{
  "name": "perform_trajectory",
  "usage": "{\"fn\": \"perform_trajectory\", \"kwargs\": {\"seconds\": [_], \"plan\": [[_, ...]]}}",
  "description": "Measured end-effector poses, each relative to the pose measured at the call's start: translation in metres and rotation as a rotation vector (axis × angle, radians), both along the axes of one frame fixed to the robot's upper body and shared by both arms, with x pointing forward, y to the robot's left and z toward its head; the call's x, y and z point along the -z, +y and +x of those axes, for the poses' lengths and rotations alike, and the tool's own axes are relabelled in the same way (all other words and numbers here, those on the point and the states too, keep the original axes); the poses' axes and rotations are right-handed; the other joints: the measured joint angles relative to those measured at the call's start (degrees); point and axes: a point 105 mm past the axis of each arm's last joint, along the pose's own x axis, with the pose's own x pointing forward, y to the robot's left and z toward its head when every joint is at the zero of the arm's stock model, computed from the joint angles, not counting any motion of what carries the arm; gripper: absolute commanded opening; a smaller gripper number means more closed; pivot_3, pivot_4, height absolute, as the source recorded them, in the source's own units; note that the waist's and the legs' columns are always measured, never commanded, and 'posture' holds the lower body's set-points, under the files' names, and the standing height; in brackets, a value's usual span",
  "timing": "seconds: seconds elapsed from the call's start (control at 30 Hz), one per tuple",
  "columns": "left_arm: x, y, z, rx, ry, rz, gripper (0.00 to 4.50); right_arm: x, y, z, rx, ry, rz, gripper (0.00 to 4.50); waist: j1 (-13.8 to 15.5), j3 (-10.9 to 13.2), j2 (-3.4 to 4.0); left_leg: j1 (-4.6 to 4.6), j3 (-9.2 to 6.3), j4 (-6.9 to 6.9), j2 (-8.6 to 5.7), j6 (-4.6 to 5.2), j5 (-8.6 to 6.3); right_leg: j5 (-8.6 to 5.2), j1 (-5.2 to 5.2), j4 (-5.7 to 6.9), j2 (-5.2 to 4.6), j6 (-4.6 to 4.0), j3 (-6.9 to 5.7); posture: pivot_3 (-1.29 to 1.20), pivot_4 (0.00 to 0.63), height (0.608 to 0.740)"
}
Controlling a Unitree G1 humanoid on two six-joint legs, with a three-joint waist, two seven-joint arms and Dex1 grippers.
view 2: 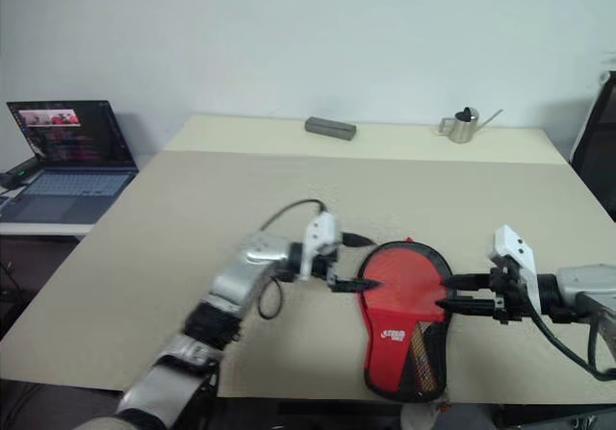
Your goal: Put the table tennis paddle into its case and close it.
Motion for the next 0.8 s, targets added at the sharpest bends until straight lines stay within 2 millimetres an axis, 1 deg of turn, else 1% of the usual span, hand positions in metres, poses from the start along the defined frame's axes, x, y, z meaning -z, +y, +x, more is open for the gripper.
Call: {"fn": "perform_trajectory", "kwargs": {"seconds": [0.03,0.1,0.17,0.23,0.3,0.4,0.5,0.6,0.7,0.77,0.8], "plan": [[-0.008,0.015,0.0,-0.041,0.011,-0.022,4.5,0.001,-0.003,0.005,0.021,-0.001,0.007,2.13,-0.13,0.07,0.01,0.03,-0.01,-0.01,0.01,0.0,0.0,0.0,-0.05,0.01,0.0,0.0,0.01,0.0,0.15,0.74],[-0.022,0.034,-0.003,-0.095,0.031,-0.064,4.5,0.001,-0.008,0.013,0.053,-0.01,0.023,2.13,-0.16,0.1,-0.01,0.05,-0.01,-0.01,-0.03,0.0,0.01,0.0,-0.26,-0.01,-0.01,-0.01,0.07,0.0,0.15,0.74],[-0.031,0.043,-0.009,-0.131,0.021,-0.078,4.5,0.001,-0.011,0.02,0.071,-0.019,0.034,2.13,-0.13,0.09,0.02,0.02,0.01,-0.02,-0.06,0.0,0.0,0.0,-0.29,-0.06,-0.01,-0.02,0.12,0.0,0.15,0.74],[-0.028,0.059,-0.018,-0.189,0.027,-0.069,4.5,-0.004,-0.016,0.03,0.1,-0.039,0.051,2.13,-0.11,0.1,0.05,0.03,0.05,-0.06,-0.08,0.0,0.0,-0.01,-0.31,-0.09,-0.04,-0.11,0.2,0.0,0.15,0.74],[-0.024,0.075,-0.026,-0.262,0.043,-0.059,4.5,-0.009,-0.025,0.042,0.138,-0.064,0.055,2.13,-0.06,0.15,0.06,0.02,0.04,-0.07,-0.06,-0.01,0.0,0.09,-0.33,-0.09,-0.06,-0.41,0.22,0.0,0.15,0.74],[-0.026,0.081,-0.041,-0.292,0.052,-0.067,4.5,-0.016,-0.039,0.059,0.188,-0.106,0.057,2.13,0.0,0.22,0.01,0.03,0.02,-0.06,-0.01,-0.03,-0.01,-0.02,-0.31,-0.09,-0.09,-0.7,0.27,0.0,0.15,0.74],[-0.03,0.086,-0.054,-0.296,0.047,-0.056,4.5,-0.019,-0.049,0.073,0.218,-0.135,0.066,2.13,0.02,0.27,0.05,0.05,0.02,-0.07,0.0,-0.04,-0.01,-0.06,-0.3,-0.07,-0.1,-0.81,0.26,0.0,0.15,0.74],[-0.032,0.096,-0.054,-0.355,0.03,-0.041,4.5,-0.017,-0.057,0.083,0.245,-0.144,0.066,2.13,0.1,0.32,0.13,0.05,0.03,-0.08,0.0,-0.04,0.01,-0.04,-0.3,-0.05,-0.1,-0.89,0.26,0.0,0.15,0.74],[-0.037,0.107,-0.048,-0.433,-0.004,-0.025,4.5,-0.013,-0.063,0.091,0.271,-0.151,0.052,2.13,0.08,0.34,0.15,0.06,0.05,-0.07,-0.02,-0.09,0.05,0.0,-0.31,-0.05,-0.1,-0.89,0.29,0.0,0.15,0.74],[-0.041,0.11,-0.043,-0.472,-0.032,-0.022,4.5,-0.014,-0.071,0.096,0.294,-0.159,0.039,2.13,0.08,0.35,0.16,0.03,0.09,-0.07,-0.04,-0.09,0.05,0.09,-0.33,-0.08,-0.1,-0.87,0.29,0.0,0.15,0.74],[-0.043,0.111,-0.042,-0.482,-0.042,-0.02,4.5,-0.016,-0.071,0.098,0.293,-0.169,0.035,2.13,0.08,0.35,0.16,0.03,0.09,-0.07,-0.03,-0.09,0.05,0.15,-0.33,-0.09,-0.1,-0.96,0.29,0.0,0.15,0.74]]}}
